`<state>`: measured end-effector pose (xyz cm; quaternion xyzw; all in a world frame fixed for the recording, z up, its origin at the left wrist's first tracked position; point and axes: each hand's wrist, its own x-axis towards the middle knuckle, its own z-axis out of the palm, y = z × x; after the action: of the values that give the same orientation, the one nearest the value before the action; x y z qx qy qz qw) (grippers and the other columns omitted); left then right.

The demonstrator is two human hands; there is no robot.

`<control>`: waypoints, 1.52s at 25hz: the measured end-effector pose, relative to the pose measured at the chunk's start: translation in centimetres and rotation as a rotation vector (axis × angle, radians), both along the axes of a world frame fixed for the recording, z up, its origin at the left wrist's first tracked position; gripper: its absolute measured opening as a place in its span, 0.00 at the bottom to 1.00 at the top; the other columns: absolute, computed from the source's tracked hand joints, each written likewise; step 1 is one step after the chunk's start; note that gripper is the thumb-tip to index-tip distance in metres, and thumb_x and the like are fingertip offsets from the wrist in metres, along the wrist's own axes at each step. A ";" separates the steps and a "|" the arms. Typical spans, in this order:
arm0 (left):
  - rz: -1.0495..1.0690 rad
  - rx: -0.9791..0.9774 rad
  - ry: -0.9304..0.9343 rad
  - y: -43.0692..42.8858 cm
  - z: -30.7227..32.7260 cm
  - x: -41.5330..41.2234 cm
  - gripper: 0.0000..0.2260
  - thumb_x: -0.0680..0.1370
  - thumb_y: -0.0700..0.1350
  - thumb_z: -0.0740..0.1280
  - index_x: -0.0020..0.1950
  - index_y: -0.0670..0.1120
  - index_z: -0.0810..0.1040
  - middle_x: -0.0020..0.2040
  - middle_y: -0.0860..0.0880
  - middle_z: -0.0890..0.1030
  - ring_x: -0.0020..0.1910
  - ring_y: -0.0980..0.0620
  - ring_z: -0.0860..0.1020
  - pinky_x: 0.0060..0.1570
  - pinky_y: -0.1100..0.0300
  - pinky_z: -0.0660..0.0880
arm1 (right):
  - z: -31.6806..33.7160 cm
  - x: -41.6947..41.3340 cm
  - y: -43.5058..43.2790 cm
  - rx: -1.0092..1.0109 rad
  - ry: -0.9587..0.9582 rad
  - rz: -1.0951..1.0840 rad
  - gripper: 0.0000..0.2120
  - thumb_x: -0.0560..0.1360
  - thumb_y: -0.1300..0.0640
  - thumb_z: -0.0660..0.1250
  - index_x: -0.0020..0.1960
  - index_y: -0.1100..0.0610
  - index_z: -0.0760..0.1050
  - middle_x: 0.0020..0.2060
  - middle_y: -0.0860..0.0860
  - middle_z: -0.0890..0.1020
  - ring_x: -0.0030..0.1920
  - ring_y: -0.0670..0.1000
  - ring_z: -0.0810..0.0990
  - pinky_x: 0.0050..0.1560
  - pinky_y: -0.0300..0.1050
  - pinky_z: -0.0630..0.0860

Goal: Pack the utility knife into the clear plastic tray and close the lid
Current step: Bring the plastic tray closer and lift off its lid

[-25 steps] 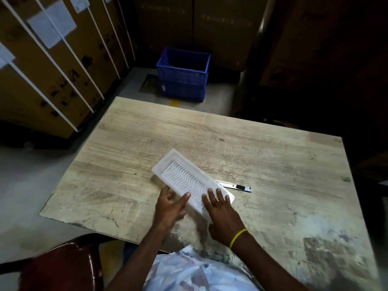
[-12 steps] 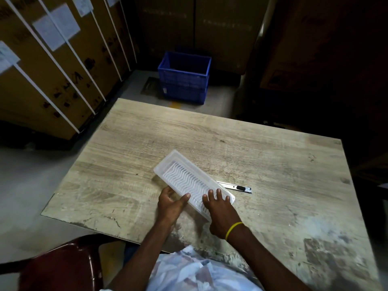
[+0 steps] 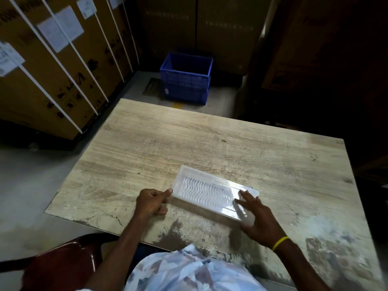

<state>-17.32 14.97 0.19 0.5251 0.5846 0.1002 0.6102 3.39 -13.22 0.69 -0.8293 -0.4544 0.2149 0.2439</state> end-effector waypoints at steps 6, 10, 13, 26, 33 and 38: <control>-0.173 -0.035 0.075 -0.2 0.8 2.2 0.26 0.66 0.57 0.80 0.35 0.33 0.81 0.30 0.40 0.82 0.24 0.46 0.76 0.30 0.55 0.75 | 0.8 -0.3 0.3 -0.040 0.297 -0.830 0.37 0.58 0.43 0.84 0.60 0.60 0.79 0.51 0.54 0.86 0.48 0.55 0.84 0.54 0.49 0.79; -0.226 0.050 0.181 -0.1 0.6 2.9 0.25 0.65 0.61 0.79 0.31 0.38 0.80 0.25 0.43 0.79 0.22 0.48 0.75 0.26 0.60 0.72 | 0.7 -0.2 1.0 -0.018 0.493 -0.849 0.17 0.58 0.46 0.84 0.34 0.56 0.81 0.26 0.46 0.82 0.29 0.49 0.78 0.30 0.40 0.72; -0.281 0.153 0.301 0.1 0.1 3.1 0.28 0.62 0.67 0.76 0.26 0.42 0.78 0.21 0.45 0.77 0.20 0.49 0.75 0.28 0.59 0.72 | 0.3 -0.1 1.2 -0.052 0.453 -0.853 0.19 0.58 0.47 0.85 0.40 0.57 0.84 0.32 0.51 0.85 0.31 0.47 0.81 0.30 0.39 0.70; -0.514 0.375 0.296 4.2 2.4 10.2 0.23 0.64 0.49 0.82 0.54 0.40 0.84 0.50 0.43 0.85 0.46 0.46 0.84 0.45 0.49 0.83 | 1.8 6.2 2.9 -0.091 0.520 -0.953 0.16 0.55 0.54 0.86 0.37 0.58 0.84 0.34 0.56 0.86 0.32 0.52 0.81 0.46 0.50 0.83; -0.595 0.405 0.399 5.5 2.6 11.4 0.21 0.58 0.48 0.85 0.45 0.40 0.87 0.41 0.42 0.87 0.36 0.47 0.85 0.40 0.49 0.85 | 1.8 6.7 3.4 -0.177 0.466 -0.857 0.16 0.57 0.54 0.86 0.33 0.62 0.81 0.33 0.53 0.85 0.31 0.51 0.80 0.36 0.40 0.75; -0.592 0.508 0.459 5.3 2.9 11.7 0.23 0.54 0.53 0.86 0.44 0.44 0.88 0.40 0.44 0.88 0.36 0.48 0.85 0.43 0.54 0.84 | 1.9 6.1 4.0 -0.181 0.349 -0.881 0.15 0.59 0.54 0.85 0.35 0.55 0.79 0.38 0.54 0.84 0.46 0.55 0.82 0.43 0.41 0.71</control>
<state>-5.61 20.28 3.10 0.8114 0.4863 -0.0575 0.3190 9.44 -9.24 2.55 -0.9125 0.0082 0.2656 0.3112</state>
